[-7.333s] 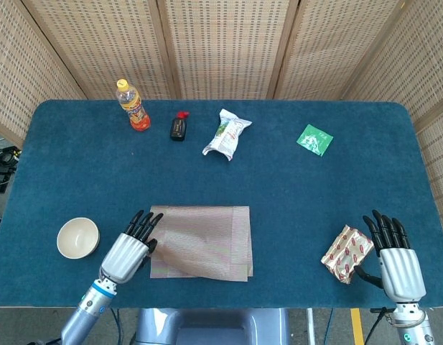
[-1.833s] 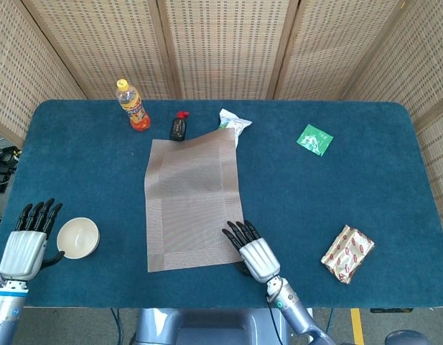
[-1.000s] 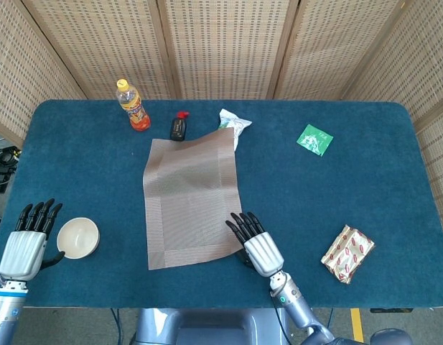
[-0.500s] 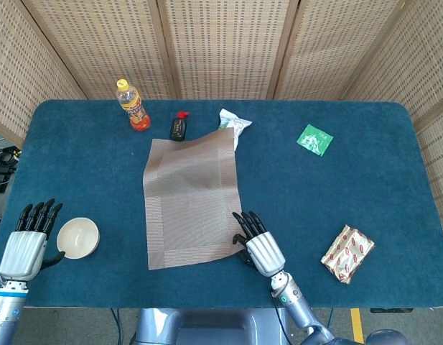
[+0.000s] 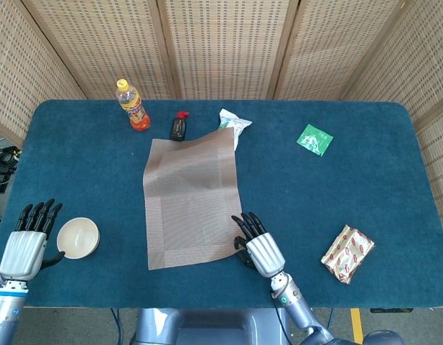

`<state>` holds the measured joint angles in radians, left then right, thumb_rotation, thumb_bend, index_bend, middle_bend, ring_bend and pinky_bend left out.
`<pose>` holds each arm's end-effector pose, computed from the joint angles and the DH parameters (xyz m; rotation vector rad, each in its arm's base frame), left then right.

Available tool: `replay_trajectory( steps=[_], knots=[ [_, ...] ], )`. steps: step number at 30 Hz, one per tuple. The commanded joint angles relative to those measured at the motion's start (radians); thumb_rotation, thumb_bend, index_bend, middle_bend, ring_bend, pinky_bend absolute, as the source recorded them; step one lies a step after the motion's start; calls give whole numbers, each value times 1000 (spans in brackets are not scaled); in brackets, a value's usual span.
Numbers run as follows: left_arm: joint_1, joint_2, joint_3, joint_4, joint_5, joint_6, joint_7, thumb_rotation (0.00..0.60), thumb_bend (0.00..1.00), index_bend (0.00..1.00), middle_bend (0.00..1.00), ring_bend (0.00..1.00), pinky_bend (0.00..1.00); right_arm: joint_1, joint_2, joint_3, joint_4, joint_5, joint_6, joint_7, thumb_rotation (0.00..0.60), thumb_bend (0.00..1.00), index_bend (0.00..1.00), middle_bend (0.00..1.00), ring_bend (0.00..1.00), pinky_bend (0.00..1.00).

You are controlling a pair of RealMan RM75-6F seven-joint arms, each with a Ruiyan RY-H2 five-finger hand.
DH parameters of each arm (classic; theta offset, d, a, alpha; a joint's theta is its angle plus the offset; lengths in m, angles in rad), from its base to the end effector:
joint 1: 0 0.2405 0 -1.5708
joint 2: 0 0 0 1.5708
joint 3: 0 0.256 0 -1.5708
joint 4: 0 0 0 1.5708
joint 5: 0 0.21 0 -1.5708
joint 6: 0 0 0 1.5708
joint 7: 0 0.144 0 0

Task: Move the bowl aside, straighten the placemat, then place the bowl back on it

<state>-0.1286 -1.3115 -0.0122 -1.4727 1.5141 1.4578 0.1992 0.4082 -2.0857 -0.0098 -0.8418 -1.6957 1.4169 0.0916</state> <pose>-0.3123 0.1872 0.0987 -1.5083 -0.8000 -0.7969 -0.1779 -0.2288 -0.1173 1.7677 -0.9035 1.3636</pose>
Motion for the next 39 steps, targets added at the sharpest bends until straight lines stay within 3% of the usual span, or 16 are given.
replay_trajectory(
  steps=[1, 14, 21, 31, 39],
  knots=[
    [0, -1, 0, 0, 0, -1, 0, 600, 106, 0, 0, 0, 0, -1, 4, -3, -6, 0, -1, -4, 600, 616, 593, 155, 0, 0],
    [1, -2, 3, -2, 8, 3, 7, 600, 106, 0, 0, 0, 0, -12, 55, -17, -73, -20, 41, -24, 600, 610, 589, 148, 0, 0],
    [3, -2, 5, -6, 14, 8, 14, 600, 107, 0, 0, 0, 0, -36, 139, -36, -168, -48, 103, -68, 600, 606, 586, 138, 0, 0],
    [17, 12, 17, -38, 63, 59, 22, 600, 106, 0, 0, 0, 0, -131, 284, -127, -321, -107, 208, -182, 600, 606, 601, 150, 0, 0],
    [20, 20, 14, -46, 65, 65, 12, 600, 106, 0, 0, 0, 0, -156, 386, -106, -336, -90, 241, -211, 600, 607, 602, 158, 0, 0]
  ],
)
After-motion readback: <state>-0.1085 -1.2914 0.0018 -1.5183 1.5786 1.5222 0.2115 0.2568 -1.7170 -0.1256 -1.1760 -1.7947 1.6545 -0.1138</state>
